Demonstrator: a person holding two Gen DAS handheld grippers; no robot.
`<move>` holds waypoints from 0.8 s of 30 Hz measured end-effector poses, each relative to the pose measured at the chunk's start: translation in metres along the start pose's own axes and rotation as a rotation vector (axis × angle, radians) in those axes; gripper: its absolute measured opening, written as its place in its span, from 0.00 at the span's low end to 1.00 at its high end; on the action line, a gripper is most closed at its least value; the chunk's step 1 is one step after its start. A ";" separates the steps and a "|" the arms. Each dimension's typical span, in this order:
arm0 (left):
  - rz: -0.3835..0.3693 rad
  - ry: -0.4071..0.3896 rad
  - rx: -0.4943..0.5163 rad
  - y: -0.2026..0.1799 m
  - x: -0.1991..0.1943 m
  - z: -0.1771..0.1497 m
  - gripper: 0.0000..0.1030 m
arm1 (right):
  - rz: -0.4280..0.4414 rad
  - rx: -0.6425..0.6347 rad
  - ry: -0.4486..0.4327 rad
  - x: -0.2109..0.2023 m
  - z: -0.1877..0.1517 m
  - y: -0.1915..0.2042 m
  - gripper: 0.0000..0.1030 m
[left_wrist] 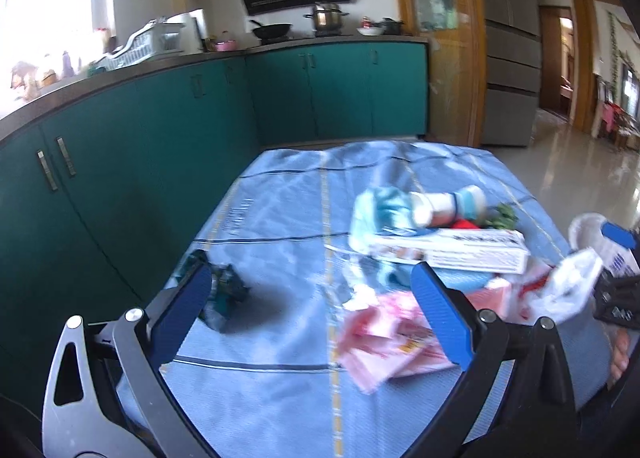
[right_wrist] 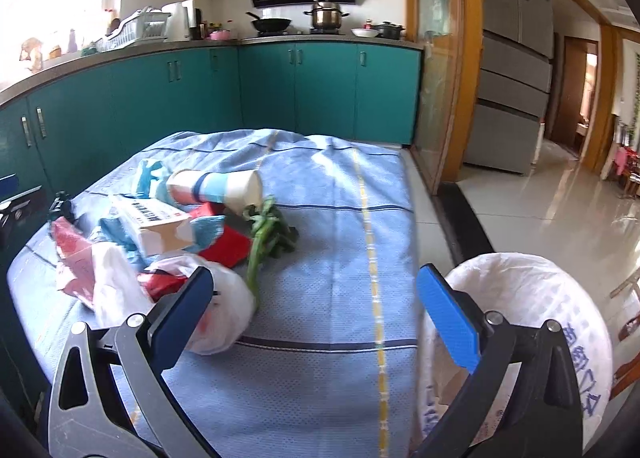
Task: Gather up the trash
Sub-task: 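Grasp the dark green snack bag with the left gripper while the right grasps the white plastic bag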
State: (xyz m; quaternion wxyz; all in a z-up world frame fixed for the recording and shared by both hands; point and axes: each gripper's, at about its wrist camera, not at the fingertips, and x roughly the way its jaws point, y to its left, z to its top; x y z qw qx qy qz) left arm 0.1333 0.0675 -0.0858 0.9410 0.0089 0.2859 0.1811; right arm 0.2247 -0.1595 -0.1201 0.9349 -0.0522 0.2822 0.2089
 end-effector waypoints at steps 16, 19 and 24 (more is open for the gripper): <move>0.126 0.051 -0.099 0.069 0.034 0.001 0.97 | 0.203 -0.178 0.045 0.008 0.001 0.063 0.78; 0.121 0.084 -0.126 0.086 0.050 0.002 0.97 | 0.185 -0.216 0.117 0.021 -0.010 0.073 0.78; 0.042 0.173 -0.143 0.095 0.079 -0.005 0.97 | 0.185 -0.231 0.143 0.025 -0.015 0.078 0.76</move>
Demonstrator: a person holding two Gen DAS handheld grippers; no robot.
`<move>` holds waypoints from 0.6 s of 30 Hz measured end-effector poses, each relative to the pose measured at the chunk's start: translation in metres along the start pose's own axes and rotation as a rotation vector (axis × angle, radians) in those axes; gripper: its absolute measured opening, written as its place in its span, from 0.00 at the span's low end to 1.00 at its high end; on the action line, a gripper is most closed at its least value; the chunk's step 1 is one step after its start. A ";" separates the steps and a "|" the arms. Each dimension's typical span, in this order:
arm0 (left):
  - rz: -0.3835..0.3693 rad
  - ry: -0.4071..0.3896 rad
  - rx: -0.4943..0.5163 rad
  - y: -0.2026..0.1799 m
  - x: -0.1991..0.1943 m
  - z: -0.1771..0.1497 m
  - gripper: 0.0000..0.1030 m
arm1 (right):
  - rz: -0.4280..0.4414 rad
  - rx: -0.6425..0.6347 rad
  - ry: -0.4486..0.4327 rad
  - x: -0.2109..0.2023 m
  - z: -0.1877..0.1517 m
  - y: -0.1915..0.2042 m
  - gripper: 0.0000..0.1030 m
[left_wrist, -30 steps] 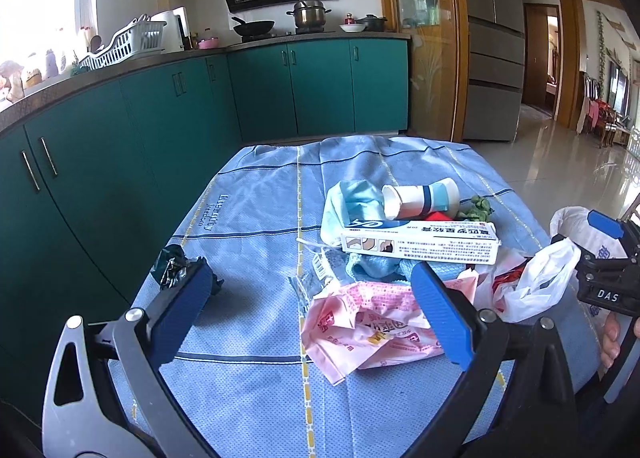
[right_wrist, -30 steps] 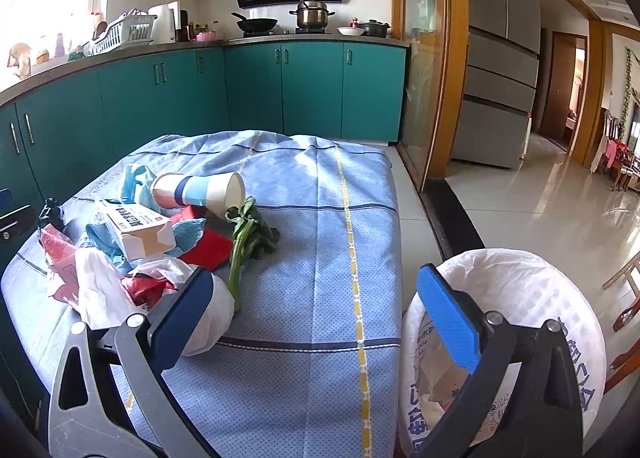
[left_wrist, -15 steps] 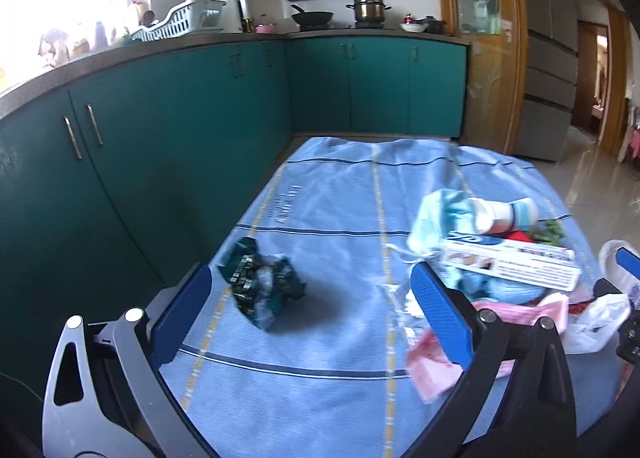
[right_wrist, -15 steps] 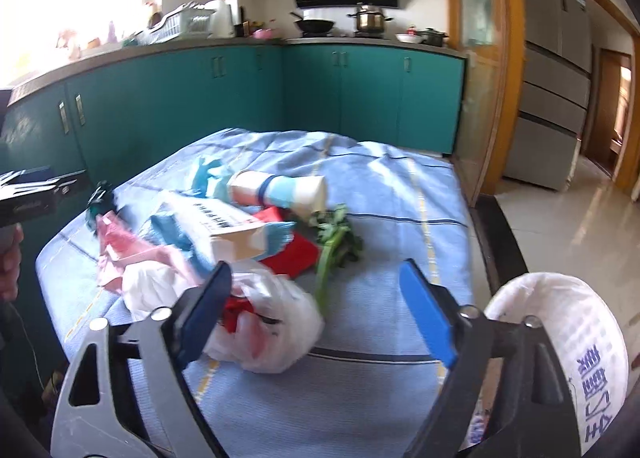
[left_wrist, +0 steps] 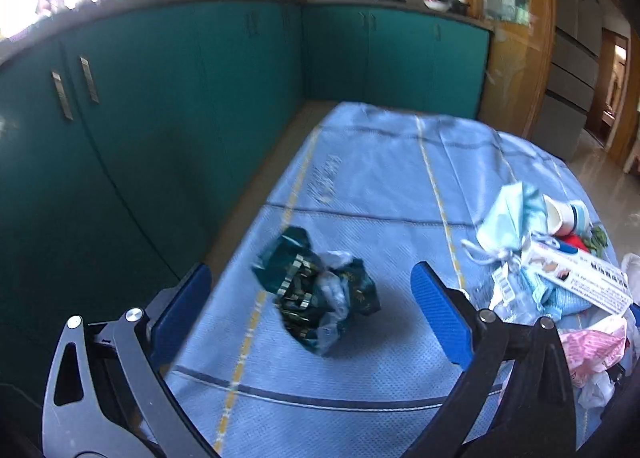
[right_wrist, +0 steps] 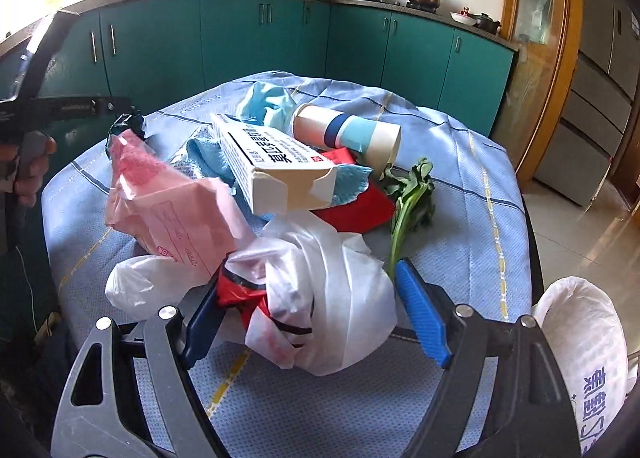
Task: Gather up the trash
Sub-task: 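Grasp the dark green snack bag with the left gripper while the right grasps the white plastic bag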
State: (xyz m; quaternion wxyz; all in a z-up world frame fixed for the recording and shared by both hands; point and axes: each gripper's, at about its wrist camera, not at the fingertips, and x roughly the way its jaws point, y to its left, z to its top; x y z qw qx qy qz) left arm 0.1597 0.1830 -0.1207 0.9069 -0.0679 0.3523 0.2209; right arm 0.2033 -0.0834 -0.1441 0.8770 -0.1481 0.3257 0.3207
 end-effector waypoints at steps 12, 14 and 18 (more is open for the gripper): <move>-0.015 0.078 0.056 -0.012 0.035 -0.010 0.60 | -0.002 0.067 0.005 -0.008 -0.003 -0.020 0.50; -0.003 0.064 0.080 -0.016 0.030 -0.013 0.58 | -0.037 0.093 0.002 -0.009 -0.003 -0.029 0.50; -0.028 0.032 0.097 -0.024 0.010 -0.015 0.57 | -0.087 0.153 -0.006 -0.013 -0.005 -0.047 0.50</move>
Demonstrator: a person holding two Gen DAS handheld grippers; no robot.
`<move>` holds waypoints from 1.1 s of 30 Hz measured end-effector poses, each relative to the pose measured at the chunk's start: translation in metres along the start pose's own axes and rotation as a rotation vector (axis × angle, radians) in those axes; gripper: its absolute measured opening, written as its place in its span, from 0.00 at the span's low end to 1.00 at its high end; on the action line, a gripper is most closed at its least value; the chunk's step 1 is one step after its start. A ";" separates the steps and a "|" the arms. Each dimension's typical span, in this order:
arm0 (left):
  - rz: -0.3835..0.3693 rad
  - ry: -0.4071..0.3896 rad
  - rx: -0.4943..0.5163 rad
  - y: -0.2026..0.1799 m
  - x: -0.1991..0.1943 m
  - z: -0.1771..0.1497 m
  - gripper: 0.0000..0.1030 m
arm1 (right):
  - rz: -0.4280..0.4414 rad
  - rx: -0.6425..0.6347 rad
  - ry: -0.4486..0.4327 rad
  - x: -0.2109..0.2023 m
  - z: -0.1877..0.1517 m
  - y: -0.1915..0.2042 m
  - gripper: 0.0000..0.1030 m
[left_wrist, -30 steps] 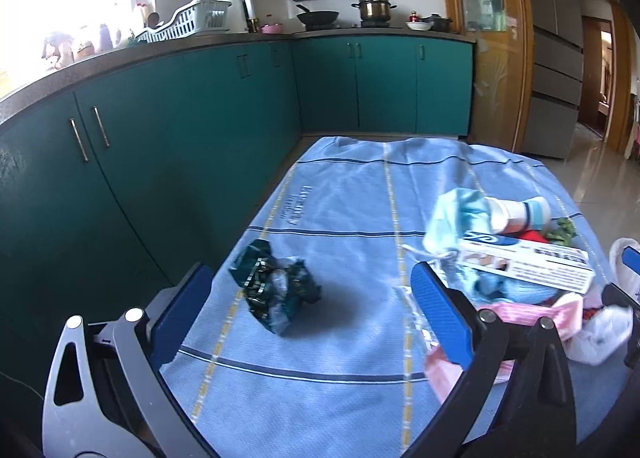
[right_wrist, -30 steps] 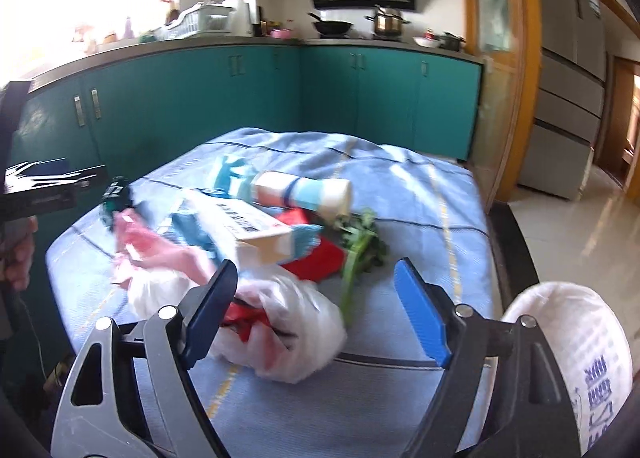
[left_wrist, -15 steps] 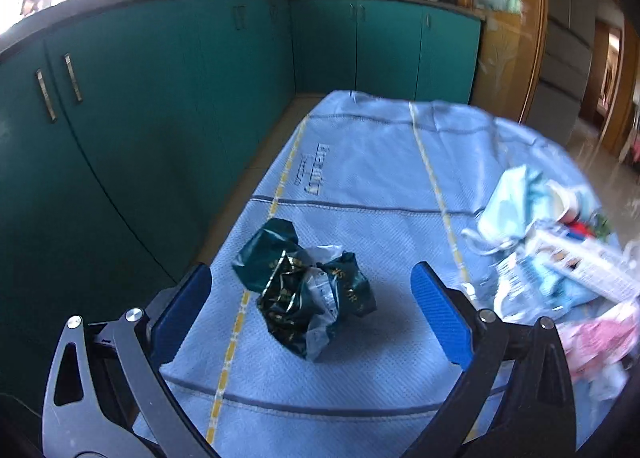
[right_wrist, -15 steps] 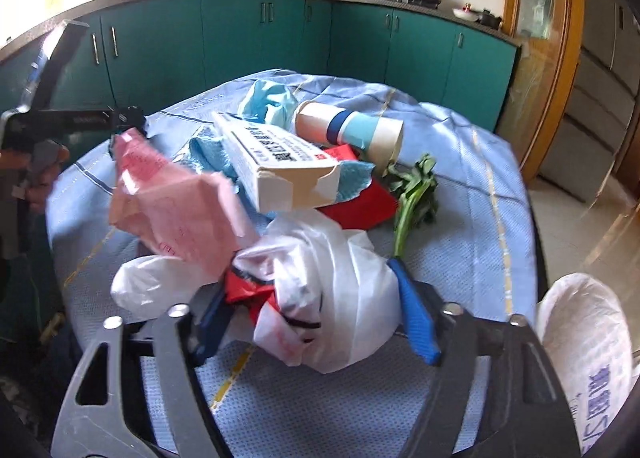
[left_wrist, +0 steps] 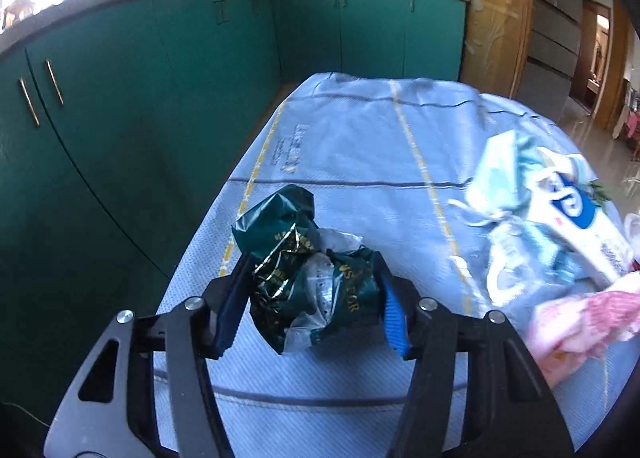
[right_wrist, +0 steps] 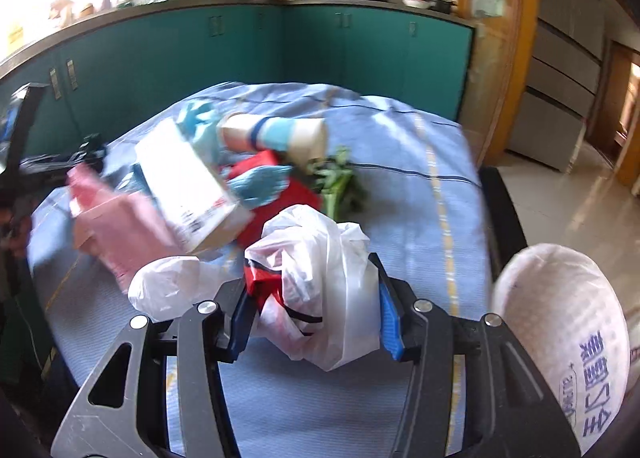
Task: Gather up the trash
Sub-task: 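Grasp the dark green snack bag with the left gripper while the right grasps the white plastic bag, then carry both bags over the white bin and open both grippers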
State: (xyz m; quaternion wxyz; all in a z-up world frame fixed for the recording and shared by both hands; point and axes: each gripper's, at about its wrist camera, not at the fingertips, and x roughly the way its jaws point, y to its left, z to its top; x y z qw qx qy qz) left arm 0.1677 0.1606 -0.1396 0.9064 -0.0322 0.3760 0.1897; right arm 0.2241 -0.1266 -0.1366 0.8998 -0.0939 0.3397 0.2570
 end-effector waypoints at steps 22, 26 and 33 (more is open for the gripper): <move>-0.141 -0.227 0.087 -0.051 -0.107 0.017 0.58 | -0.052 0.027 -0.030 -0.008 -0.002 -0.012 0.50; -0.151 -0.243 0.086 -0.053 -0.114 0.018 0.58 | -0.053 0.021 -0.034 -0.009 -0.002 -0.010 0.50; -0.177 -0.263 0.100 -0.061 -0.124 0.017 0.58 | -0.053 0.019 -0.040 -0.009 -0.002 -0.010 0.50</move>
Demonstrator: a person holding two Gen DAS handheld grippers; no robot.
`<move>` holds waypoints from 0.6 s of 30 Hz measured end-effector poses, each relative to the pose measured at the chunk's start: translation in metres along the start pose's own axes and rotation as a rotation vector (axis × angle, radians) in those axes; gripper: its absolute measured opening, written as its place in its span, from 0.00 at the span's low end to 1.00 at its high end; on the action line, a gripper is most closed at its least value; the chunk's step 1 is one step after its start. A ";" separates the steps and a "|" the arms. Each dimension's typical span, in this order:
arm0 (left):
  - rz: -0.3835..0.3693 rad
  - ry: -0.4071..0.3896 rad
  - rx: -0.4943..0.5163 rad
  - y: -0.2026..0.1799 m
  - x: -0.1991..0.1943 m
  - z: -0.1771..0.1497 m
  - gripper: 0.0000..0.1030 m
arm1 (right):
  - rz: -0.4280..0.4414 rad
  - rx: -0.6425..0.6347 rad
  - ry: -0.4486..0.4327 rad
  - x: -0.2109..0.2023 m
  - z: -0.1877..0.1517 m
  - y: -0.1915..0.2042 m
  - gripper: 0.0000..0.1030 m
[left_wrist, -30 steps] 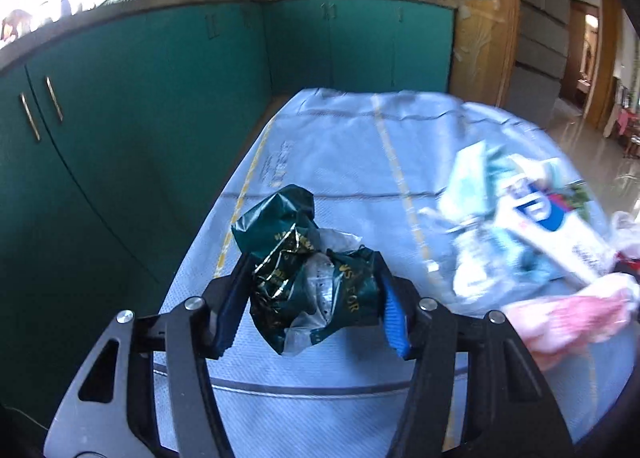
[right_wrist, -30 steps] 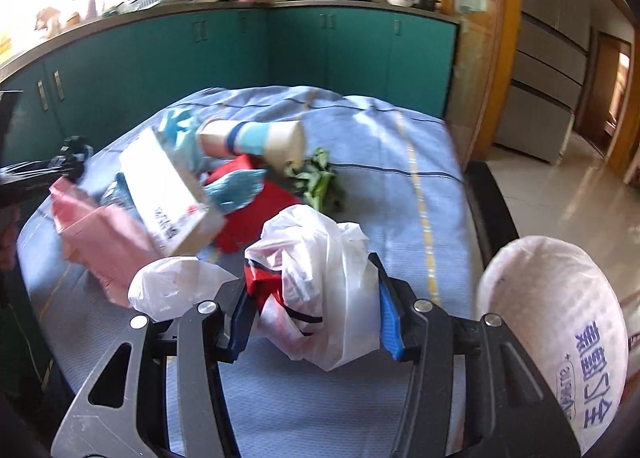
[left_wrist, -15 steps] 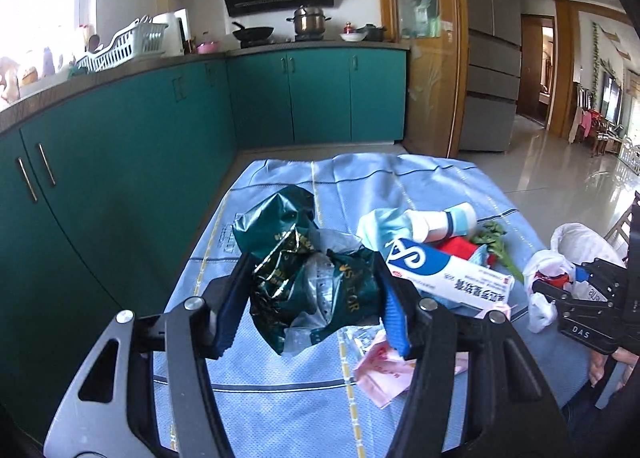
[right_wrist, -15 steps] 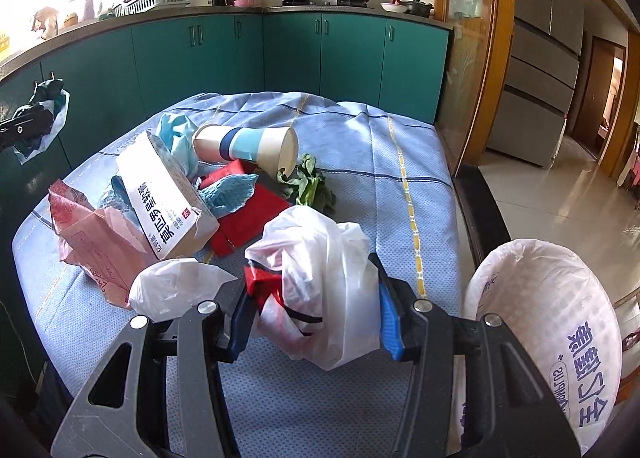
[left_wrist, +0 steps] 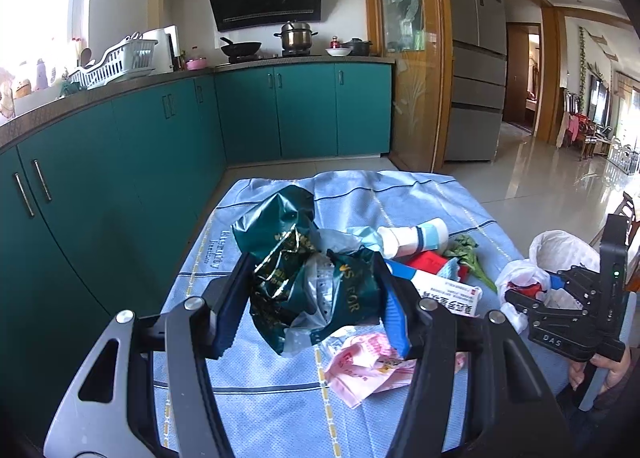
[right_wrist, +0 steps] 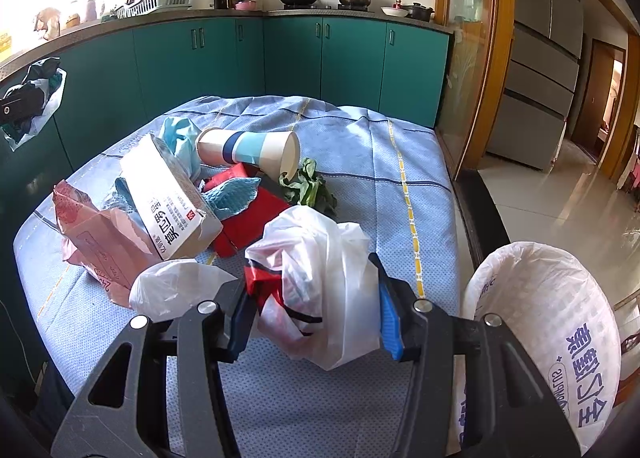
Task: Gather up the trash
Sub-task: 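Carry both bags over the white bin and open both grippers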
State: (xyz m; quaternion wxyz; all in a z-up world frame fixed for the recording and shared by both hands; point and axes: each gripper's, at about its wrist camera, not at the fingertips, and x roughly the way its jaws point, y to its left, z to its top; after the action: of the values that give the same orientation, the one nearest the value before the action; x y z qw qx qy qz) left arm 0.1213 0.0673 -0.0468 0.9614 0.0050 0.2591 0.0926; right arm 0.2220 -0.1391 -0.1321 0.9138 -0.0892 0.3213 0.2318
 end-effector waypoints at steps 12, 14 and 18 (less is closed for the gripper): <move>-0.039 -0.027 0.062 -0.026 -0.009 -0.001 0.58 | -0.010 0.013 -0.028 -0.005 0.001 -0.003 0.50; -0.055 -0.024 0.060 -0.030 -0.009 -0.001 0.57 | -0.017 0.019 -0.045 -0.009 0.002 -0.005 0.50; -0.081 -0.026 0.078 -0.042 -0.010 -0.003 0.57 | -0.055 0.033 -0.099 -0.021 0.005 -0.012 0.50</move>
State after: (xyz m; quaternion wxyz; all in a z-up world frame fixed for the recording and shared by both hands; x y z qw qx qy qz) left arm 0.1193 0.0240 -0.0468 0.9667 0.0332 0.2499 0.0432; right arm 0.2163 -0.1560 -0.1153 0.9361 -0.0713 0.2767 0.2052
